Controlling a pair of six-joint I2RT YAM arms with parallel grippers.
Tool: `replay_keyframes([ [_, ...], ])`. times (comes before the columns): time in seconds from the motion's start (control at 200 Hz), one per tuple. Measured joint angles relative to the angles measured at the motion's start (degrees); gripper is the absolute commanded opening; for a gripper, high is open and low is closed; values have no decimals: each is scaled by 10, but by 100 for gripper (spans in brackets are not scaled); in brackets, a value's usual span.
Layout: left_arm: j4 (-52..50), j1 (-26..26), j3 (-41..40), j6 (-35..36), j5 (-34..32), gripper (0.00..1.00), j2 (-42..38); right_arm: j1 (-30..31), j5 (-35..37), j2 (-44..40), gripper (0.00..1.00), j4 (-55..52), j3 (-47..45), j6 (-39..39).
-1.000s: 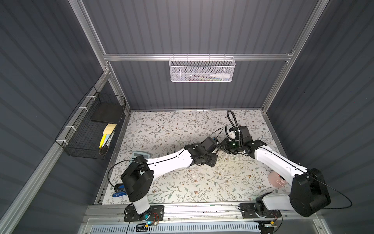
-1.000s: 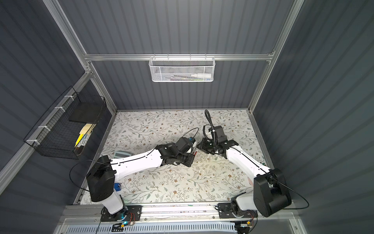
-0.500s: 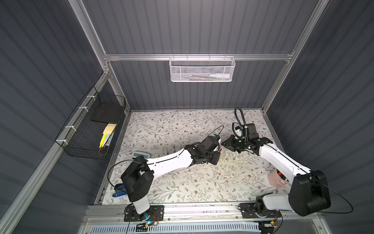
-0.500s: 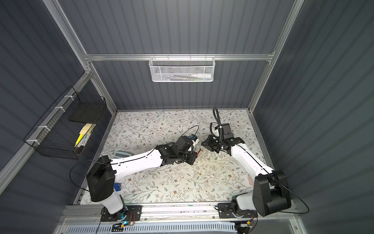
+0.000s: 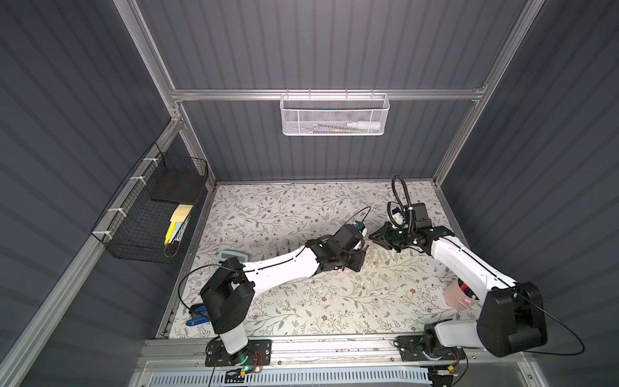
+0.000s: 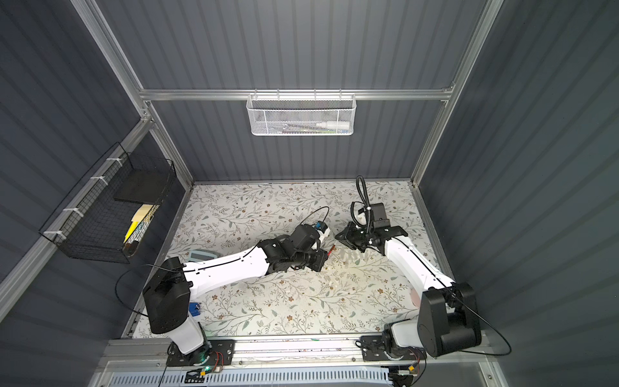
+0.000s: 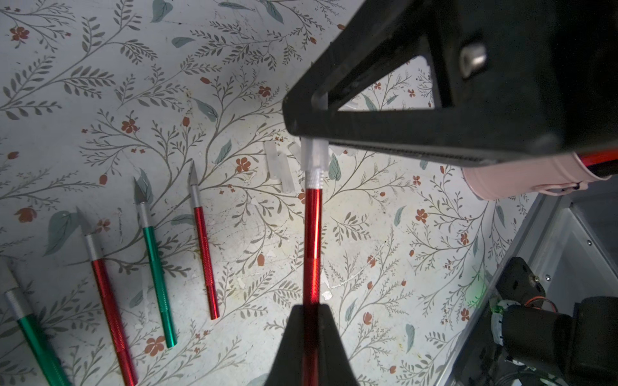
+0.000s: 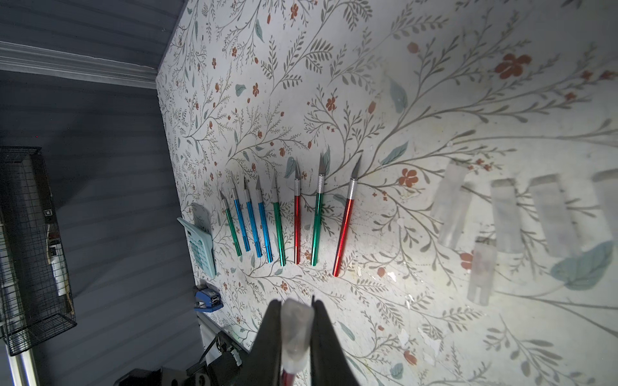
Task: Remove protective caps from carving knives
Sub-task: Remove the protective sleeve from the carving knife.
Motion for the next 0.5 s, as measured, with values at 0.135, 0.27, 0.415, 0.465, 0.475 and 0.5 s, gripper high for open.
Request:
replay_keyframes([
  [0.135,13,0,0,0,2,0,0,-24,-28,0,0,-5,0,0],
  [0.27,23,0,0,2,5,0,0,-39,-45,0,0,-12,2,0],
  [0.415,30,0,0,2,6,0,0,-43,-49,0,0,-20,11,-5],
  [0.465,26,0,0,2,9,0,0,-45,-45,-1,0,-19,11,-7],
  [0.475,22,0,0,2,10,0,0,-46,-42,-1,0,-17,11,-8],
  [0.5,12,-1,-2,3,11,0,-1,-50,-37,-1,0,-12,12,-9],
])
